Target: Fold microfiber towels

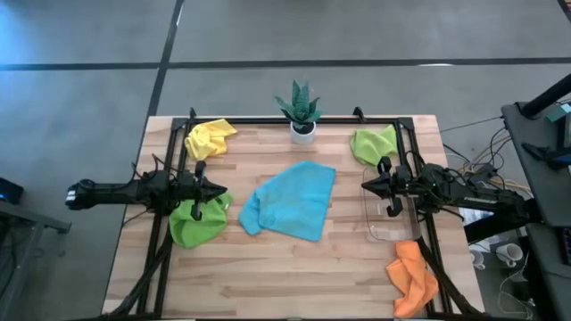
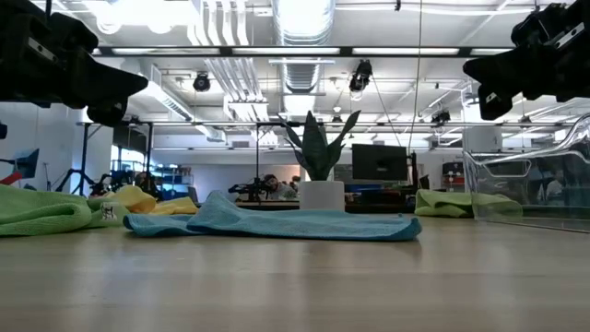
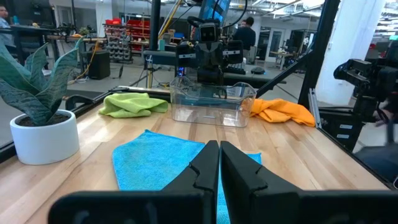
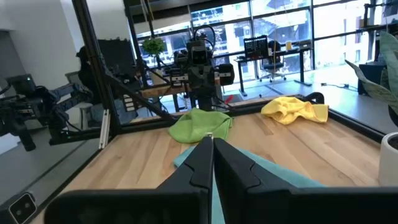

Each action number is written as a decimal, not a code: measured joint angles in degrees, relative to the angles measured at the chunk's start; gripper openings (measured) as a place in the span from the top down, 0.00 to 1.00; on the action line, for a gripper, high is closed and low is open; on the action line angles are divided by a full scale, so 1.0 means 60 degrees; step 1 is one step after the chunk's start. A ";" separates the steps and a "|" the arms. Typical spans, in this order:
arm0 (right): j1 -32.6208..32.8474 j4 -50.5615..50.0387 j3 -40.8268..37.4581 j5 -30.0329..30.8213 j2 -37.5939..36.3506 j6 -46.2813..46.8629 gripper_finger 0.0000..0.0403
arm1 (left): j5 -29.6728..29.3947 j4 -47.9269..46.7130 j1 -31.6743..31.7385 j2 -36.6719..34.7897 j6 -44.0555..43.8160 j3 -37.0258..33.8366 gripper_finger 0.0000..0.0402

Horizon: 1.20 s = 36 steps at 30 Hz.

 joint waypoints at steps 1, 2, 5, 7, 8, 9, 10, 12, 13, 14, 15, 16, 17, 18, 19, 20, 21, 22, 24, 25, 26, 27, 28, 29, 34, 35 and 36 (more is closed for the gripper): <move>0.0000 -0.0001 0.0000 0.0000 0.0000 0.0000 0.98 | 0.0003 -0.0002 0.0000 0.0000 0.0000 0.0000 1.00; -0.0002 -0.0002 0.0000 0.0000 0.0001 0.0000 0.98 | 0.0003 -0.0004 0.0000 0.0003 0.0000 0.0000 1.00; 0.0000 -0.0001 0.0000 0.0000 0.0002 0.0000 0.98 | 0.0003 -0.0004 0.0000 0.0003 0.0001 0.0003 1.00; 0.0000 0.0000 0.0003 0.0000 0.0002 0.0000 0.98 | 0.0001 -0.0002 0.0000 0.0003 0.0004 0.0000 1.00; 0.0001 0.0000 0.0000 0.0000 0.0003 0.0000 0.98 | 0.0003 -0.0004 0.0000 0.0002 0.0000 0.0003 1.00; 0.0001 0.0000 0.0000 0.0000 0.0003 0.0000 0.98 | 0.0002 -0.0001 0.0000 0.0001 0.0001 0.0002 1.00; -0.0003 0.0000 0.0000 0.0000 0.0002 0.0000 0.98 | 0.0003 0.0000 0.0000 0.0000 0.0003 0.0003 1.00; -0.0001 -0.0004 0.0000 0.0000 0.0001 0.0000 0.98 | 0.0000 -0.0003 0.0000 0.0000 0.0000 0.0003 1.00; -0.0001 0.0000 0.0000 0.0000 0.0003 0.0000 0.98 | 0.0000 -0.0001 0.0000 0.0000 0.0000 0.0003 1.00; 0.0001 -0.0003 0.0000 0.0000 0.0002 0.0000 0.98 | 0.0000 -0.0004 0.0000 0.0003 0.0000 0.0002 1.00; 0.0000 0.0000 0.0000 0.0000 -0.0001 0.0000 0.98 | 0.0000 -0.0002 0.0000 0.0003 0.0002 0.0001 1.00; -0.0003 -0.0004 0.0000 0.0000 -0.0001 0.0000 0.98 | 0.0002 -0.0004 0.0000 0.0000 0.0002 0.0001 1.00; -0.0003 0.0000 0.0000 0.0000 -0.0001 0.0000 0.98 | 0.0002 -0.0003 -0.0005 0.0001 0.0001 0.0001 1.00; 0.0001 0.0000 0.0000 0.0000 0.0000 0.0000 0.98 | 0.0000 -0.0002 -0.0007 0.0003 0.0000 0.0001 1.00; -0.0003 -0.0001 0.0000 0.0000 -0.0001 0.0000 0.98 | 0.0003 -0.0003 -0.0007 0.0000 0.0000 0.0001 1.00; -0.0001 0.0033 0.0000 0.0000 0.0003 0.0002 0.98 | 0.0000 -0.0004 -0.0007 0.0003 0.0000 0.0003 1.00; -0.0001 0.0115 0.0000 0.0000 0.0003 0.0065 0.98 | 0.0001 -0.0003 -0.0007 0.0000 0.0000 0.0000 1.00; 0.0001 0.0210 0.0000 -0.0003 0.0002 0.0385 0.98 | 0.0003 0.0000 -0.0007 0.0003 0.0000 0.0000 1.00; -0.0001 0.0346 0.0000 0.0000 -0.0001 0.1483 0.98 | 0.0001 -0.0002 -0.0007 0.0001 0.0002 0.0000 1.00; -0.0003 0.0339 0.0000 0.0000 0.0003 0.1938 0.98 | 0.0000 -0.0002 -0.0007 0.0000 0.0003 0.0000 1.00; -0.0003 0.0387 -0.0003 0.0147 0.0006 0.1935 0.98 | 0.0000 -0.0004 -0.0007 0.0003 0.0003 0.0001 1.00; -0.0002 0.0584 -0.0011 0.0523 0.0045 0.1633 0.98 | 0.0000 -0.0004 -0.0007 0.0000 0.0000 0.0001 1.00; -0.0003 0.0725 -0.0005 0.0785 0.0072 0.1492 0.98 | 0.0003 0.0000 -0.0007 0.0001 0.0001 0.0001 1.00; -0.0010 0.0779 -0.0004 0.0816 0.0072 0.1495 0.98 | 0.0000 -0.0004 -0.0007 0.0003 0.0001 0.0003 1.00; 0.0510 0.0891 -0.0005 0.0431 0.0618 0.1053 0.98 | 0.0000 0.0000 -0.0007 0.0000 0.0000 0.0003 1.00; 0.0751 0.1009 -0.0007 0.0766 0.0841 0.0957 0.98 | 0.0001 0.0006 -0.0006 0.0000 0.0002 0.0001 1.00; 0.1029 0.1271 -0.0007 0.1156 0.1138 0.0815 0.98 | 0.0000 0.0000 -0.0004 0.0000 0.0000 0.0001 1.00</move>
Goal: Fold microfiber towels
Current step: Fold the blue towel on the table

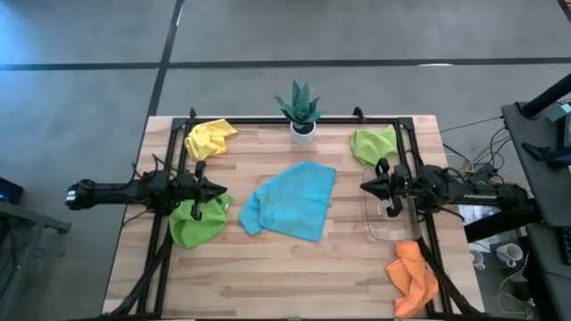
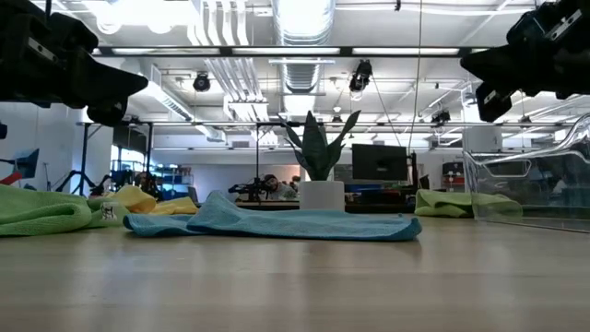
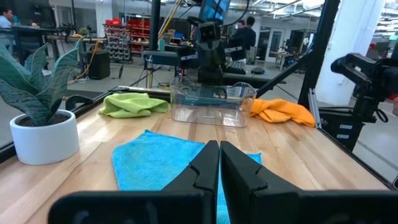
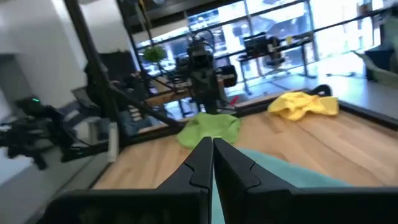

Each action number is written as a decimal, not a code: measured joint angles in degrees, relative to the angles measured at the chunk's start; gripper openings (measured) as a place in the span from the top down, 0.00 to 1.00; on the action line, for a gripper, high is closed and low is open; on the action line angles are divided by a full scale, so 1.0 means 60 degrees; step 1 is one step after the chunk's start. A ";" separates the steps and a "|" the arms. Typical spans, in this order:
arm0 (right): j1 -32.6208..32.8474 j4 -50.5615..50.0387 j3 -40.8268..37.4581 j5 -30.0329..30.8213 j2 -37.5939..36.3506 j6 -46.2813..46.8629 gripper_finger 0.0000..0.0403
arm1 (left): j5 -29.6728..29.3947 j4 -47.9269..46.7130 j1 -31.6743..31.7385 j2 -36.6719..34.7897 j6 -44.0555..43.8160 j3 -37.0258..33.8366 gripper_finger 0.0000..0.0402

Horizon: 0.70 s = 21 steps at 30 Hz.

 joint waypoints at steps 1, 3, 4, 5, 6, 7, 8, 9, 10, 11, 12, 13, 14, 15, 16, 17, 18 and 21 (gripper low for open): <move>0.0301 0.0296 0.0003 0.0388 0.0323 -0.0112 0.98 | 0.0003 -0.0001 0.0001 0.0003 0.0000 0.0002 1.00; 0.0969 0.0737 0.0152 0.1061 0.1063 -0.0295 0.98 | 0.0002 0.0004 0.0001 0.0000 0.0001 0.0002 1.00; 0.1327 0.0955 0.0329 0.1372 0.1477 -0.0353 0.98 | 0.0004 0.0000 0.0001 0.0000 0.0001 0.0003 1.00; 0.1729 0.1109 0.0589 0.1730 0.1961 -0.0413 0.98 | 0.0001 0.0002 0.0001 0.0000 0.0000 0.0003 1.00; 0.2126 0.1148 0.0902 0.2111 0.2432 -0.0524 0.98 | 0.0004 0.0004 0.0001 0.0000 0.0003 0.0003 1.00; 0.2535 0.1144 0.1232 0.2483 0.2943 -0.0646 0.98 | 0.0000 0.0004 0.0001 0.0000 0.0000 0.0003 1.00; 0.2968 0.1131 0.1631 0.2894 0.3572 -0.0781 0.98 | 0.0003 0.0000 0.0007 0.0000 0.0001 0.0002 1.00; 0.3378 0.1111 0.2050 0.3289 0.4180 -0.0926 0.98 | 0.0003 0.0006 0.0008 0.0000 0.0001 0.0000 1.00; 0.3786 0.1091 0.2493 0.3636 0.4818 -0.1101 0.98 | 0.0002 0.0005 0.0008 0.0000 0.0000 0.0002 1.00; 0.4178 0.1060 0.3006 0.3968 0.5503 -0.1282 0.97 | 0.0002 0.0002 0.0008 0.0000 0.0002 0.0002 1.00; 0.4519 0.0994 0.3533 0.4288 0.6168 -0.1453 0.96 | 0.0004 0.0004 0.0008 0.0000 0.0000 0.0001 1.00; 0.4829 0.0931 0.4080 0.4556 0.6862 -0.1629 0.95 | 0.0004 0.0007 0.0008 0.0000 0.0003 0.0003 1.00; 0.5100 0.0819 0.4633 0.4775 0.7559 -0.1799 0.93 | 0.0004 0.0000 0.0008 0.0000 0.0000 0.0003 1.00; 0.5315 0.0631 0.5210 0.4915 0.8224 -0.1950 0.91 | 0.0004 0.0004 0.0008 0.0000 0.0004 0.0003 1.00; 0.5488 0.0358 0.5792 0.4978 0.8908 -0.2097 0.89 | 0.0004 0.0007 0.0008 0.0000 0.0002 0.0000 1.00; 0.5634 0.0044 0.6412 0.5003 0.9563 -0.2168 0.86 | 0.0004 0.0004 0.0008 0.0000 0.0000 -0.0001 1.00; 0.5747 -0.0365 0.7005 0.5014 1.0146 -0.2194 0.82 | 0.0004 0.0004 0.0006 0.0003 0.0000 0.0003 1.00; 0.6033 -0.1869 0.8826 0.5019 1.1887 -0.2109 0.72 | 0.0004 0.0004 0.0004 0.0000 0.0000 0.0003 1.00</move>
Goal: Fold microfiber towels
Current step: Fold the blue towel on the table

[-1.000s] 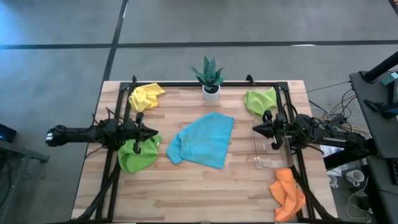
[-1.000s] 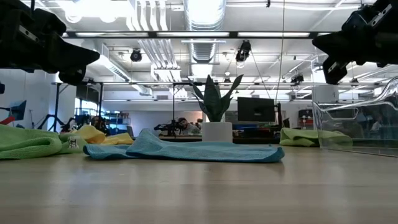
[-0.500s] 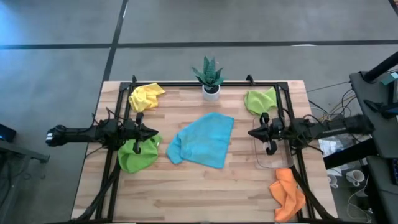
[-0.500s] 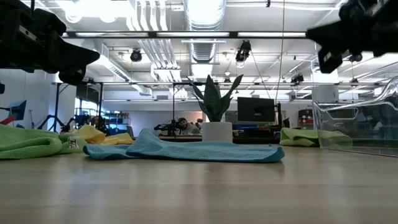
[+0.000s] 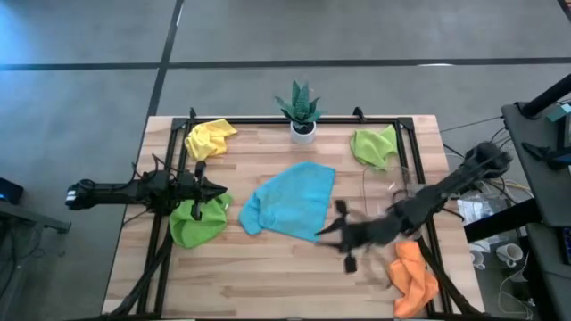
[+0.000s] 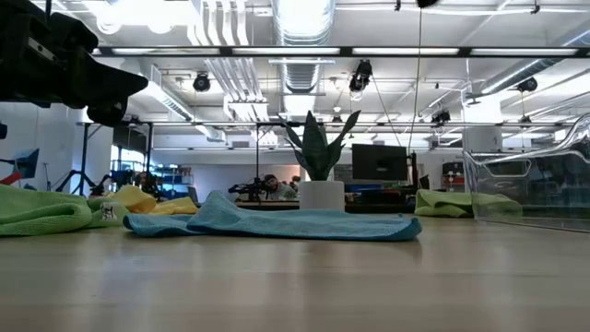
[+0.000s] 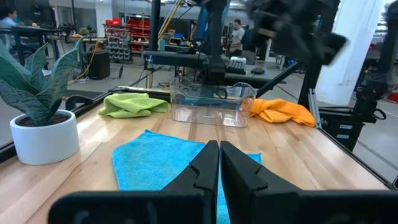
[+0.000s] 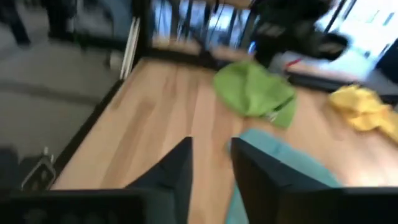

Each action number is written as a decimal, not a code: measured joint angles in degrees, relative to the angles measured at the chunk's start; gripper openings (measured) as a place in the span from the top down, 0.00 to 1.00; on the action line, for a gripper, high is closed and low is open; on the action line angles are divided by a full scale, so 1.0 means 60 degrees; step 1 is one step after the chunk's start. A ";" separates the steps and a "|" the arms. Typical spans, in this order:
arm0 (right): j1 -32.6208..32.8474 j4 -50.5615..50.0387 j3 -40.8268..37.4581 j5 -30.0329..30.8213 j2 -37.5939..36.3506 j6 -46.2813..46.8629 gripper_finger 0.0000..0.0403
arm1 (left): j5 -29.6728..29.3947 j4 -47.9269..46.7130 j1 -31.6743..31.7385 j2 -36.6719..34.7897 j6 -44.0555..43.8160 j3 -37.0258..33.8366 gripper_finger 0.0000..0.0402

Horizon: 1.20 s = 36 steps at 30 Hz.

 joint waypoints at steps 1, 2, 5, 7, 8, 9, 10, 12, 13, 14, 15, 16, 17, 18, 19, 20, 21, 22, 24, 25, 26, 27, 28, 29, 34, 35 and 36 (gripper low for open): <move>0.0078 -0.0649 0.0586 0.0000 0.0550 0.0009 0.69 | 0.0000 0.0000 0.0000 0.0000 0.0000 0.0000 1.00; 0.0138 -0.1401 0.1129 0.0002 0.1054 0.0012 0.65 | 0.0000 0.0004 0.0000 0.0000 0.0000 0.0000 1.00; 0.0218 -0.3445 0.2606 -0.0007 0.2450 0.0353 0.57 | 0.0000 0.0004 0.0000 0.0000 0.0003 0.0000 1.00; 0.0239 -0.4629 0.3319 -0.0038 0.3200 0.0622 0.53 | 0.0000 -0.0002 0.0000 0.0002 0.0001 -0.0002 1.00; 0.0235 -0.5125 0.3593 -0.0176 0.3529 0.0729 0.51 | 0.0000 0.0002 0.0000 0.0000 0.0001 -0.0001 1.00; 0.0234 -0.5546 0.3772 -0.0362 0.3804 0.0864 0.50 | 0.0000 0.0003 0.0000 0.0000 0.0000 -0.0003 1.00; 0.0230 -0.5919 0.3888 -0.0605 0.4077 0.1036 0.49 | 0.0000 0.0000 0.0000 0.0004 0.0003 0.0000 1.00; 0.0224 -0.6363 0.3960 -0.1125 0.4463 0.1312 0.49 | 0.0000 0.0004 0.0000 0.0000 0.0000 -0.0003 1.00; 0.0204 -0.6530 0.3931 -0.1215 0.4601 0.1410 0.49 | -0.0001 0.0000 0.0000 0.0000 0.0003 0.0000 1.00; 0.0205 -0.6613 0.3858 -0.1227 0.4684 0.1498 0.49 | -0.0004 0.0001 0.0000 0.0000 0.0057 -0.0001 1.00; 0.0180 -0.6680 0.3763 -0.1220 0.4734 0.1557 0.49 | -0.0011 0.0004 0.0000 0.0000 0.0320 -0.0002 1.00; 0.0136 -0.6730 0.3656 -0.1217 0.4762 0.1646 0.50 | -0.0015 0.0001 0.0000 0.0000 0.0612 0.0000 1.00; 0.0068 -0.6761 0.3557 -0.1215 0.4783 0.1730 0.50 | -0.0015 0.0004 0.0000 0.0000 0.0837 -0.0003 1.00; -0.0008 -0.6760 0.3486 -0.1213 0.4806 0.1785 0.51 | -0.0015 0.0003 0.0000 0.0000 0.0992 -0.0003 1.00; -0.0090 -0.6754 0.3444 -0.1197 0.4840 0.1797 0.51 | -0.0018 0.0007 0.0000 0.0003 0.1031 0.0000 1.00; -0.0181 -0.6747 0.3410 -0.1180 0.4863 0.1793 0.52 | -0.0029 0.0016 0.0000 0.0001 0.0977 0.0000 1.00; -0.0283 -0.6749 0.3376 -0.1180 0.4884 0.1772 0.53 | -0.0029 0.0016 0.0000 0.0000 0.0679 -0.0001 1.00; -0.0406 -0.6755 0.3361 -0.1180 0.4912 0.1757 0.53 | -0.0007 0.0011 -0.0003 0.0002 0.0117 0.0000 1.00; -0.0655 -0.6730 0.3296 -0.1185 0.4923 0.1750 0.55 | 0.0066 0.0014 -0.0007 0.0000 -0.1257 -0.0001 1.00; -0.0778 -0.6753 0.3242 -0.1188 0.4923 0.1750 0.56 | 0.0066 0.0011 -0.0007 0.0004 -0.1861 -0.0003 1.00; -0.0901 -0.6781 0.3193 -0.1191 0.4923 0.1736 0.56 | 0.0069 0.0011 -0.0007 0.0004 -0.2519 -0.0003 1.00; -0.1016 -0.6855 0.3143 -0.1237 0.4923 0.1721 0.57 | 0.0073 0.0004 -0.0007 0.0002 -0.3178 -0.0003 1.00; -0.1125 -0.6938 0.3090 -0.1304 0.4923 0.1717 0.59 | 0.0066 0.0009 -0.0007 0.0002 -0.3500 0.0000 1.00; -0.1227 -0.6995 0.3041 -0.1428 0.4923 0.1715 0.60 | 0.0066 0.0007 -0.0007 0.0004 -0.3567 -0.0003 1.00; -0.1570 -0.6937 0.2911 -0.2082 0.5029 0.1474 0.68 | 0.0319 0.0106 -0.0014 0.0089 -0.3011 -0.0002 1.00; -0.1608 -0.6905 0.2917 -0.2179 0.5067 0.1353 0.70 | 0.0522 0.0252 -0.0045 0.0165 -0.3104 -0.0001 1.00; -0.1625 -0.6890 0.2915 -0.2267 0.5088 0.1248 0.72 | 0.0844 0.0553 -0.0140 0.0295 -0.3299 -0.0003 1.00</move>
